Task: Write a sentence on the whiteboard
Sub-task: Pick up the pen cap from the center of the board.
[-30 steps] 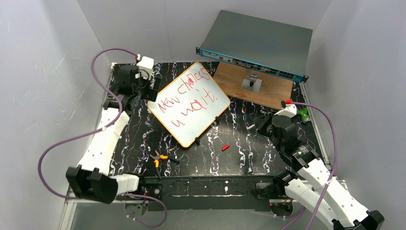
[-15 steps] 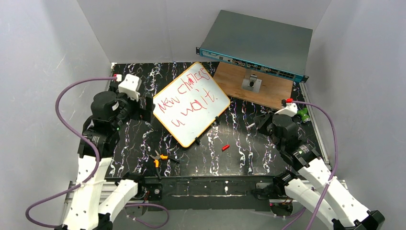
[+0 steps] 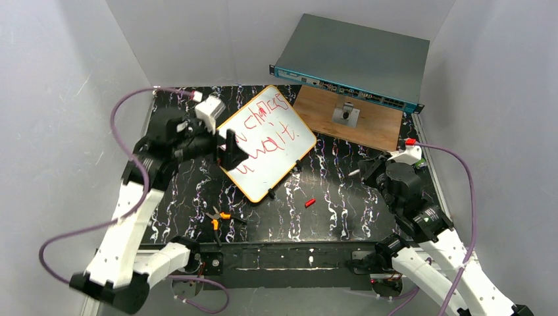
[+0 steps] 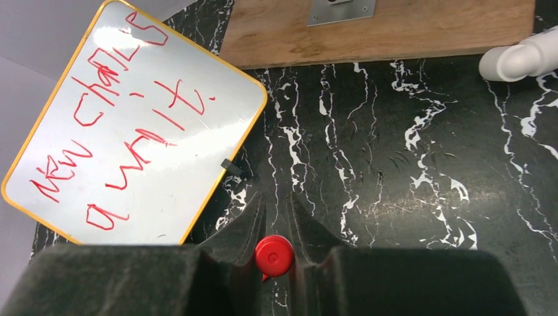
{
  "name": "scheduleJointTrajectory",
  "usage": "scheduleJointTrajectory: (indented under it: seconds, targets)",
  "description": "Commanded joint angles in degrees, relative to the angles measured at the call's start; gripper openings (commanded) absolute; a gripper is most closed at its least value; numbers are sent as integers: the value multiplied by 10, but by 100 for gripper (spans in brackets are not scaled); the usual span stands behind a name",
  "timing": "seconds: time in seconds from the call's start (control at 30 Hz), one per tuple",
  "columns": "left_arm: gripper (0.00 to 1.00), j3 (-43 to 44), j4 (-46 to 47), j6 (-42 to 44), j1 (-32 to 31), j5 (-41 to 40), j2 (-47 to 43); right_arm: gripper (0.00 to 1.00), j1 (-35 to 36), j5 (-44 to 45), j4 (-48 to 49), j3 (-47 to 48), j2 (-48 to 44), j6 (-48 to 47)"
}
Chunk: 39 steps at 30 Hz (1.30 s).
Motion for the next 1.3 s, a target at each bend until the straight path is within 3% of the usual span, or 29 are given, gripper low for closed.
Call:
scheduleJointTrajectory:
  seconds: [0.0, 0.07, 0.17, 0.3, 0.43, 0.6, 0.77, 0.87, 0.97, 1.27]
  targets:
    - [98, 92, -37, -165, -17, 31, 103, 1, 2, 39, -24, 35, -15, -10]
    - [98, 112, -32, -202, -17, 60, 137, 1, 2, 47, -32, 38, -22, -11]
    - [98, 68, 52, -232, -17, 107, 127, 1, 2, 54, -43, 37, -34, -11]
    - [98, 65, 59, -242, -25, 105, 125, 1, 2, 64, -61, 33, -53, -8]
    - [98, 66, 27, -163, -95, 7, 115, 1, 2, 69, -72, 24, -67, -6]
    - [93, 45, -9, -83, -230, -126, 145, 1, 2, 75, -72, 15, -73, -4]
    - [88, -52, 113, -29, -334, -187, 163, 1, 2, 80, -74, 24, -69, -9]
    - [86, -83, 164, -21, -374, -222, 194, 1, 2, 89, -82, 33, -71, -11]
    - [74, -75, 168, 10, -403, -254, 246, 1, 2, 96, -92, 37, -83, -10]
    - [66, -46, 214, 3, -485, -389, 380, 1, 2, 108, -135, 41, -115, 2]
